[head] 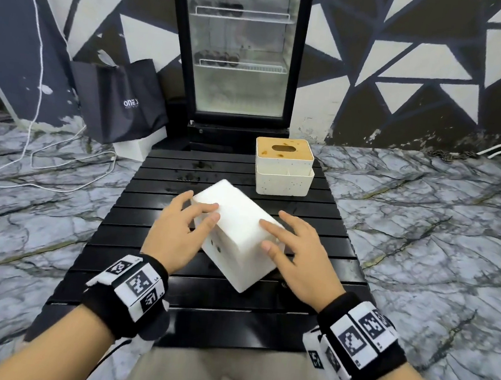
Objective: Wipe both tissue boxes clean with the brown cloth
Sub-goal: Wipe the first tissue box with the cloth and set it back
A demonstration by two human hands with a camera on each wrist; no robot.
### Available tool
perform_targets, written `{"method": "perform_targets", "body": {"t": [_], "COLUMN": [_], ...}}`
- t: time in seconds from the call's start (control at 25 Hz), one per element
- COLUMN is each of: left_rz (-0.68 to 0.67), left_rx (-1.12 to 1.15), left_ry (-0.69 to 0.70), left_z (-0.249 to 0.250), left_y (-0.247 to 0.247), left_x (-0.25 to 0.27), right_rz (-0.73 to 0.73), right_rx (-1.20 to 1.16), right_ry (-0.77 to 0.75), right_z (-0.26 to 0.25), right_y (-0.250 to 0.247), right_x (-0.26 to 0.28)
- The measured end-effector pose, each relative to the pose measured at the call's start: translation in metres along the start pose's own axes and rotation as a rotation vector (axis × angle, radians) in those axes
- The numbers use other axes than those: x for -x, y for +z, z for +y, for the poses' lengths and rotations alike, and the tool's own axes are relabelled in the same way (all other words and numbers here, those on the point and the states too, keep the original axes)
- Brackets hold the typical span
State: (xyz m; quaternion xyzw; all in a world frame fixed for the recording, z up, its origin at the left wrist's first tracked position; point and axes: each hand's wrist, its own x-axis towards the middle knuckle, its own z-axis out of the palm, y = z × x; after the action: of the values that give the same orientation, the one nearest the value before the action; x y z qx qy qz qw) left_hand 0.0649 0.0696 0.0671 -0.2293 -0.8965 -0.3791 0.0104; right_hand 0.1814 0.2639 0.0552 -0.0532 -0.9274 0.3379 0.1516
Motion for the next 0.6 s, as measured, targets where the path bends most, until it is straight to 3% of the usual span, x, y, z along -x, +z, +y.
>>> {"method": "perform_targets", "body": {"t": [0.12, 0.24, 0.48, 0.6], "left_rz": [0.116, 0.160, 0.088, -0.043], "left_rx": [0.164, 0.156, 0.368, 0.380], "left_ry": [-0.040, -0.109, -0.182, -0.186], "left_z": [0.007, 0.002, -0.012, -0.015], "left_y": [-0.004, -0.006, -0.008, -0.017], "left_x": [-0.003, -0.014, -0.008, -0.001], "right_rz": [-0.018, 0.031, 0.057, -0.003], "right_rx": [-0.166, -0.234, -0.348, -0.388], "right_ry": [0.101, 0.126, 0.175, 0.227], "right_z": [-0.007, -0.023, -0.029, -0.026], "right_y": [0.001, 0.009, 0.014, 0.011], "right_x": [-0.012, -0.023, -0.018, -0.012]}}
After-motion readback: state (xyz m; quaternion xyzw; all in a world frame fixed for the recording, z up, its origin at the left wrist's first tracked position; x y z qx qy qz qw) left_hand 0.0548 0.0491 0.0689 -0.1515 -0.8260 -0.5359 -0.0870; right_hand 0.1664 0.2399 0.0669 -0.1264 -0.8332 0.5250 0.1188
